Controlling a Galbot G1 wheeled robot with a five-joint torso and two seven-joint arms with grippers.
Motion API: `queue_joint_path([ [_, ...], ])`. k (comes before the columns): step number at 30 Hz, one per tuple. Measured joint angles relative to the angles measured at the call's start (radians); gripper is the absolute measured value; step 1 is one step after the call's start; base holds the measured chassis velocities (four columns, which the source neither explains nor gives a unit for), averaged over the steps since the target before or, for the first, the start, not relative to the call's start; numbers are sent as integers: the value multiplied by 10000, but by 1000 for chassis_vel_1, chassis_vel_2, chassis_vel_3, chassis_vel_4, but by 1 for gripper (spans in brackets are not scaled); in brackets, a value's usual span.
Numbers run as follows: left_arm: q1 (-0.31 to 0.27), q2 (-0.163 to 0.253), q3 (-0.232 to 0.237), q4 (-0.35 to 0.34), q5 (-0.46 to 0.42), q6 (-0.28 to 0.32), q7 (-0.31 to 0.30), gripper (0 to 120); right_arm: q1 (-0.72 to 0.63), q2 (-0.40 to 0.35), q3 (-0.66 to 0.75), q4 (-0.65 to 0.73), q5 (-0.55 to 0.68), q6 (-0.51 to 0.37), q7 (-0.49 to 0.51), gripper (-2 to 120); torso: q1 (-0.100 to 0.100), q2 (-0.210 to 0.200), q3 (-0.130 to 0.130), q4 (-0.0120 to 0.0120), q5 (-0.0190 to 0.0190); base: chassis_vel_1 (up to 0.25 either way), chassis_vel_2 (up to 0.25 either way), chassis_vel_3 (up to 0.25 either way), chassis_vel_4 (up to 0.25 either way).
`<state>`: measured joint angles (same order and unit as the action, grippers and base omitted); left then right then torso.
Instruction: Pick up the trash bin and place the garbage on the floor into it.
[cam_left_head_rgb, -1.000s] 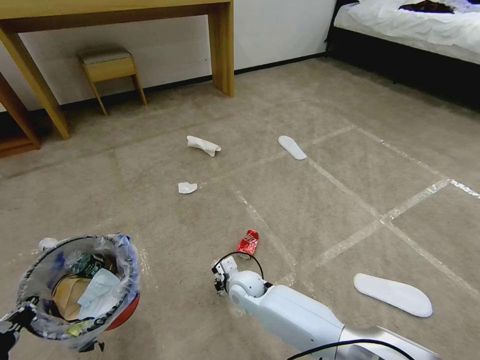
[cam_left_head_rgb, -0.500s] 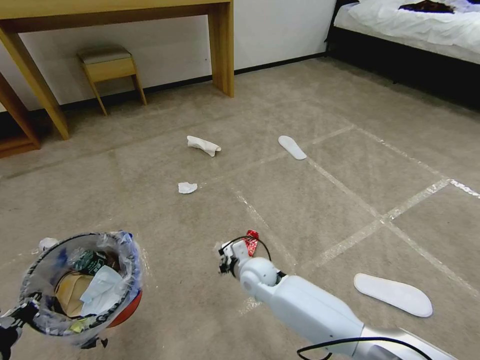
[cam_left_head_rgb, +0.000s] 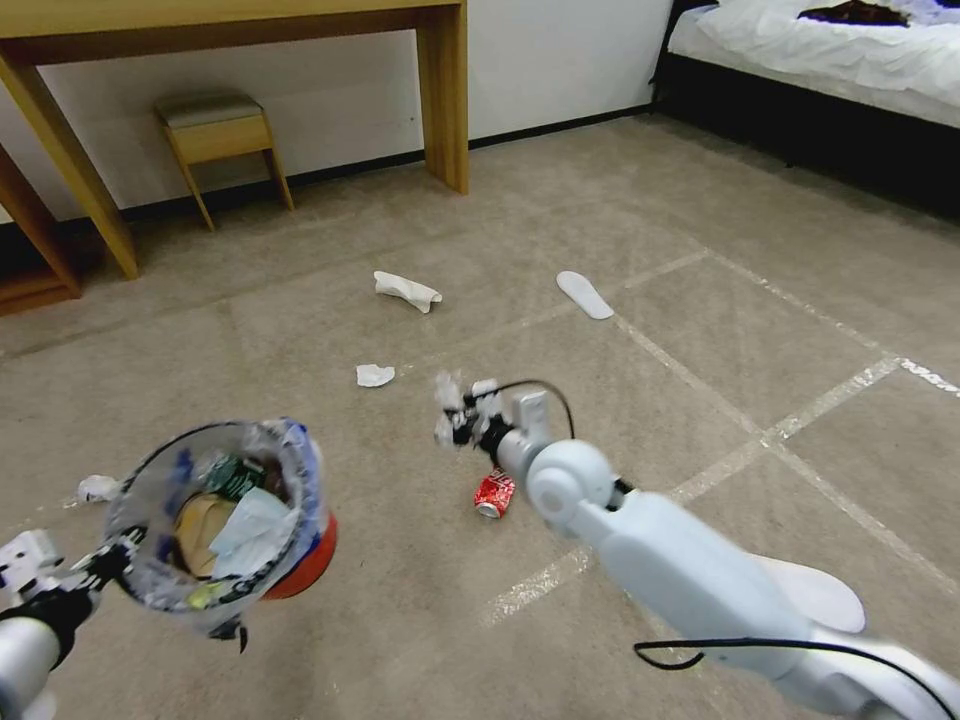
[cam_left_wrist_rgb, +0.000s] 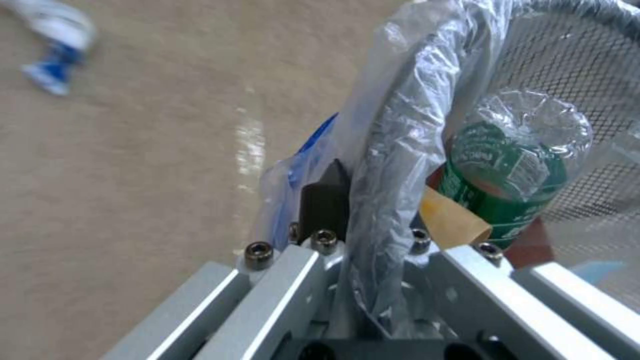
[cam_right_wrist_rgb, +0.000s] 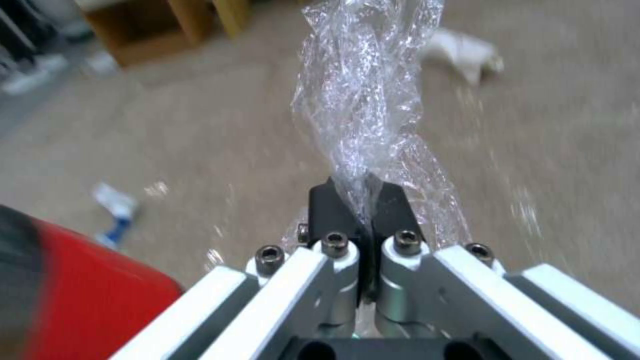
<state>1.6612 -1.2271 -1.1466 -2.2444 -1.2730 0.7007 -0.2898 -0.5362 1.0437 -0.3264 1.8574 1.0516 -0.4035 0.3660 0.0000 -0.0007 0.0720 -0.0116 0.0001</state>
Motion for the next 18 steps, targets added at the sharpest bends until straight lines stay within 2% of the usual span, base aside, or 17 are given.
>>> queue_joint_path([
  [1,-124,200,180,71,-123,7,-23,1,65,-167,60,281,146,123,-81,0,0,0,0,0,0,0,0,0,0],
  [2,-124,200,180,71,-123,7,-23,1,65,-167,60,281,146,123,-81,0,0,0,0,0,0,0,0,0,0],
  [4,-373,556,560,206,-392,45,-155,1,202,-420,120,720,394,426,-265,0,0,0,-1,1,0,0,0,0,0],
  [5,-373,556,560,206,-392,45,-155,1,202,-420,120,720,394,426,-265,0,0,0,-1,1,0,0,0,0,0],
  [6,-556,804,848,292,-580,90,-250,1,329,-549,138,980,564,643,-438,0,0,0,-1,-1,-1,0,0,0,0],
  [7,-556,804,848,292,-580,90,-250,1,329,-549,138,980,564,643,-438,0,0,0,-1,-1,-1,0,0,0,0],
  [10,-860,1242,1419,482,-824,143,-386,1,750,-732,102,1364,1095,1067,-705,0,0,0,0,1,-1,0,0,0,0],
  [18,-1181,1720,1806,797,-1158,218,-506,1,1876,-654,-419,1737,2143,1444,-912,0,0,0,0,1,-3,0,0,0,0],
])
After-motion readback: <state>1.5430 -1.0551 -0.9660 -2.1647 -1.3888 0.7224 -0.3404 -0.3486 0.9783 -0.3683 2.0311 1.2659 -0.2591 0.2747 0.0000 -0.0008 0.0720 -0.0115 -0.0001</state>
